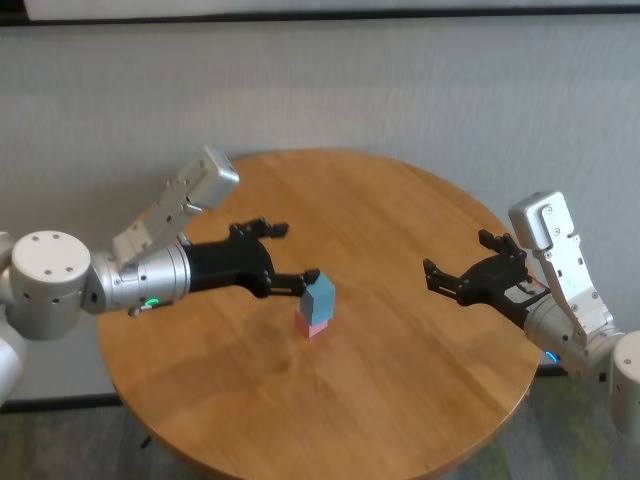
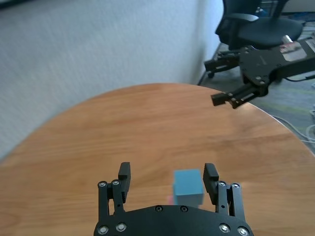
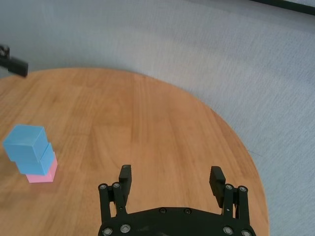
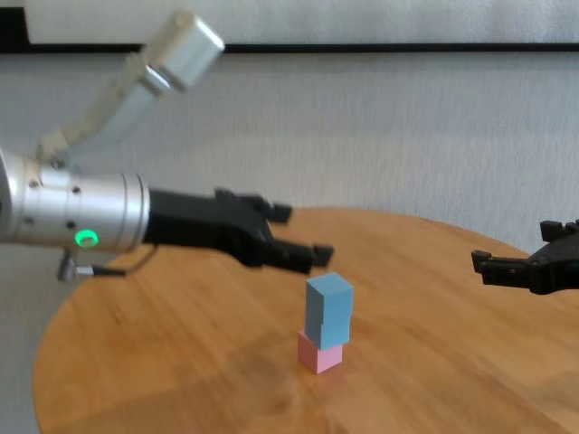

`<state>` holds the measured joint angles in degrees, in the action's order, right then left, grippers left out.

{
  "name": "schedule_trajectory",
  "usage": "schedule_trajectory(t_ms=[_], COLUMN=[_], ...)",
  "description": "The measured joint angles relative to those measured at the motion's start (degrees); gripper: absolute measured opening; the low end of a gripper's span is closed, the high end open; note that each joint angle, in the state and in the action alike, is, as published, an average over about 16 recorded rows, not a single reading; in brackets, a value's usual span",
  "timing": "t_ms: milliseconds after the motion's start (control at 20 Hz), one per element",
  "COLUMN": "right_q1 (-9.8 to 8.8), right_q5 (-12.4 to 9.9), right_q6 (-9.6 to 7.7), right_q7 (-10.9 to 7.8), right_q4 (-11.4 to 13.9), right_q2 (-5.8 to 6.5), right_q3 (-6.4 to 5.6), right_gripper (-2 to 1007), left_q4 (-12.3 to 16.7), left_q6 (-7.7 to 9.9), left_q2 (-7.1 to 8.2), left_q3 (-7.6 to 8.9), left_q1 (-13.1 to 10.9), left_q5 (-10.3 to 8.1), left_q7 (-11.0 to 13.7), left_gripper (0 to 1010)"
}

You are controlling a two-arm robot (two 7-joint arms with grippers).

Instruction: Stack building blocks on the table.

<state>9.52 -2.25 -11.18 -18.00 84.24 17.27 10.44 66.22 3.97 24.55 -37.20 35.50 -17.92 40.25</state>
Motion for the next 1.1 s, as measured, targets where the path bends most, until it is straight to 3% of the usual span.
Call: schedule_trajectory(t_ms=[300,600,800,1100], right_q1=[0.0,0.0,0.0,0.0], right_q5=[0.0,0.0,0.0,0.0], right_q6=[0.0,0.0,0.0,0.0], right_q7=[0.0,0.0,0.0,0.0], right_q4=[0.0,0.0,0.0,0.0], right_q2=[0.0,0.0,0.0,0.0], right_q3=[0.0,0.0,0.0,0.0], right_gripper=[1000,1000,1000,1000], left_q4=[4.6,6.9,7.2,7.1], left_q6=[-0.34,-0.28,-0.33,-0.27], left_q2=[3.61,6.22,6.97,6.69], left_q3=[2.0,3.15,3.43,3.28], left_q1=[-1.5,-2.6,-3.0,-2.9], left_q5=[3.13,6.14,7.17,6.85], left_q7=[-5.2,-8.8,-9.7,-9.3], left_gripper=[979,1000,1000,1000])
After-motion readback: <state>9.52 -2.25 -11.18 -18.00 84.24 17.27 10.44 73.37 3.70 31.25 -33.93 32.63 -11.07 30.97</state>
